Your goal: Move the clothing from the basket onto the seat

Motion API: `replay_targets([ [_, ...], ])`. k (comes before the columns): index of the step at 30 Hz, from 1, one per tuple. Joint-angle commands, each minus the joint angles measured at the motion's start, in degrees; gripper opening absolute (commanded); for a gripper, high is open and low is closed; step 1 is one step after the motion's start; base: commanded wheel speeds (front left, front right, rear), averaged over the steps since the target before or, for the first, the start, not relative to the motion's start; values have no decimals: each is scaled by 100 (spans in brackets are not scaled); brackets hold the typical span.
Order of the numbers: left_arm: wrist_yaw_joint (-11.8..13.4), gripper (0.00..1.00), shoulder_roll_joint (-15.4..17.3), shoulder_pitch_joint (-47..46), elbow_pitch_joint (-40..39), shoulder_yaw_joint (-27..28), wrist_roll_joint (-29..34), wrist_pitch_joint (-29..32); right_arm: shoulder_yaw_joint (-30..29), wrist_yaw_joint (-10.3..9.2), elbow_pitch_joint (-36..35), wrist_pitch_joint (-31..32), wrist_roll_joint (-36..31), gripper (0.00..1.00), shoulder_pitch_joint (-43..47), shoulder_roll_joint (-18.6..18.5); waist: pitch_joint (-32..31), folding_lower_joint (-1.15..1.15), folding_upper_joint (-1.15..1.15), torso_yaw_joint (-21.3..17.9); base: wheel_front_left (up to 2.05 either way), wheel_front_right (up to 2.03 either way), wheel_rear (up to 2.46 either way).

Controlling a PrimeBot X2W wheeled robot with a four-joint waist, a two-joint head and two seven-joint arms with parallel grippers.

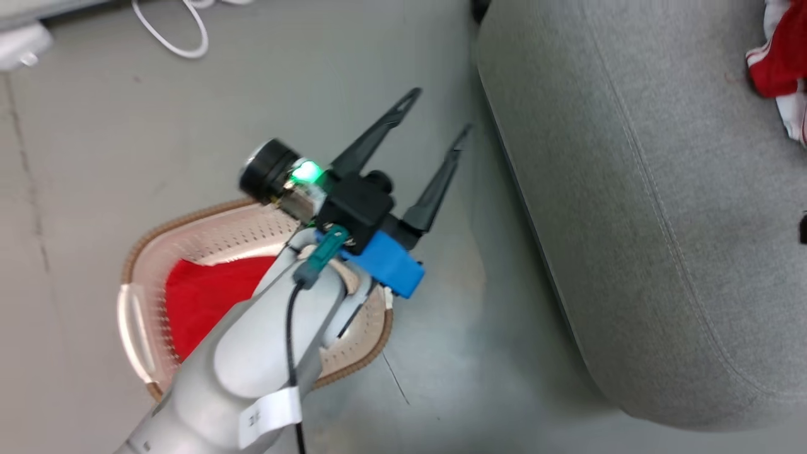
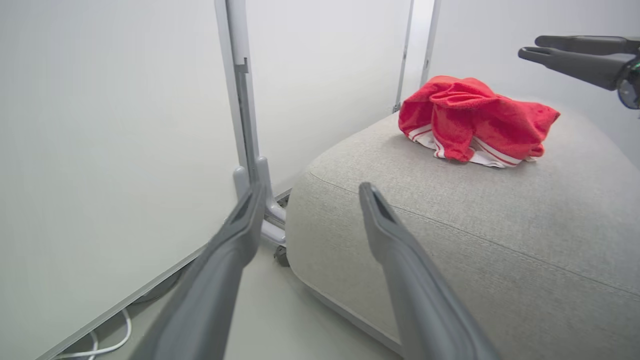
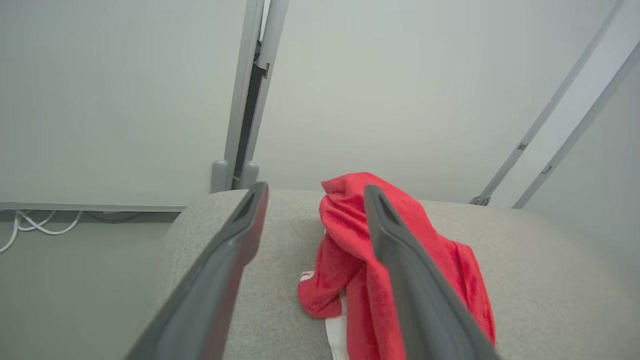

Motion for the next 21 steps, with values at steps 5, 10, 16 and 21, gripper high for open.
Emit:
replay_targets([
  [5,228,100,117,632,-446,617,161,-26,468,1,-361,1,-32,100,377,96,-715,1,0,460,0,0,0],
  [10,324,100,110,1230,-757,1221,319,-21,827,1,-585,1,-47,100,652,197,-1105,1,0,749,0,0,0],
  [16,249,100,17,1910,-994,1893,464,-21,1134,1,-734,1,-84,100,1043,397,-1593,1,0,1035,0,0,0],
  [21,148,100,-10,2518,-1115,2407,631,-21,1320,1,-821,1,-106,100,1389,614,-1976,1,0,1183,0,0,0],
])
